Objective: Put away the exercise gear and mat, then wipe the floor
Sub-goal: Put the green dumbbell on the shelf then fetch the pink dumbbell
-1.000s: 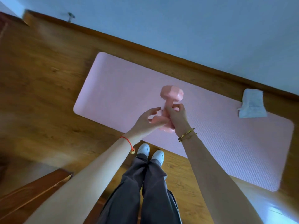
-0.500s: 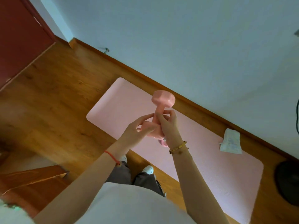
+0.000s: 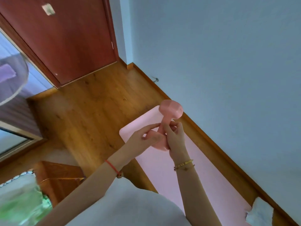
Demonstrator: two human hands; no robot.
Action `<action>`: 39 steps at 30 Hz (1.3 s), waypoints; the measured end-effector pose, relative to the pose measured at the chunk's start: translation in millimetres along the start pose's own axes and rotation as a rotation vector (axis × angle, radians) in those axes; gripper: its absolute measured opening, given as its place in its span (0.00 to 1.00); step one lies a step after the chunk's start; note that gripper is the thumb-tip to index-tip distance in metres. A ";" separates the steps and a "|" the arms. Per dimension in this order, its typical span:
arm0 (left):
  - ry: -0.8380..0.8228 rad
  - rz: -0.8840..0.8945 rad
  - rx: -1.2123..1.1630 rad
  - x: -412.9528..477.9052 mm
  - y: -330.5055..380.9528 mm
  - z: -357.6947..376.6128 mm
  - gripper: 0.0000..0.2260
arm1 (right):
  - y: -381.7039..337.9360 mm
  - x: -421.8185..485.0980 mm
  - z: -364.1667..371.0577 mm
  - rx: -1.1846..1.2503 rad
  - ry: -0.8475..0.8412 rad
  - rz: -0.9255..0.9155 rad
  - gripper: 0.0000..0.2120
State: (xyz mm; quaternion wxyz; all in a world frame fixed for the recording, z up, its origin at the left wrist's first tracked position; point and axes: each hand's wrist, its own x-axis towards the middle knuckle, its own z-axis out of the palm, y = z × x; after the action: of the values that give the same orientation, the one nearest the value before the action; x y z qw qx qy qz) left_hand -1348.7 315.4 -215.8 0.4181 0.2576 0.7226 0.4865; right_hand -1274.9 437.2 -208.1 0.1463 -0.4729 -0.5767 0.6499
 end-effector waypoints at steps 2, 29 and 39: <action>0.076 0.003 -0.026 7.6 5.2 -43.3 0.14 | -14.7 10.0 44.1 0.011 -0.041 -0.021 0.15; 0.737 0.016 -0.279 92.7 -11.1 -509.9 0.12 | -191.4 157.3 550.1 -0.166 -0.657 -0.092 0.15; 1.075 0.078 -0.354 145.1 21.8 -670.0 0.10 | -290.7 211.1 734.7 -0.167 -0.890 -0.172 0.10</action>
State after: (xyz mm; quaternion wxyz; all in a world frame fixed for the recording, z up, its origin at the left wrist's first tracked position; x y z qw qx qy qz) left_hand -1997.4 110.3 -128.5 0.0098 -0.0740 0.7313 0.6780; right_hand -2061.3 228.2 -126.7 -0.1009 -0.1083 -0.6711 0.7264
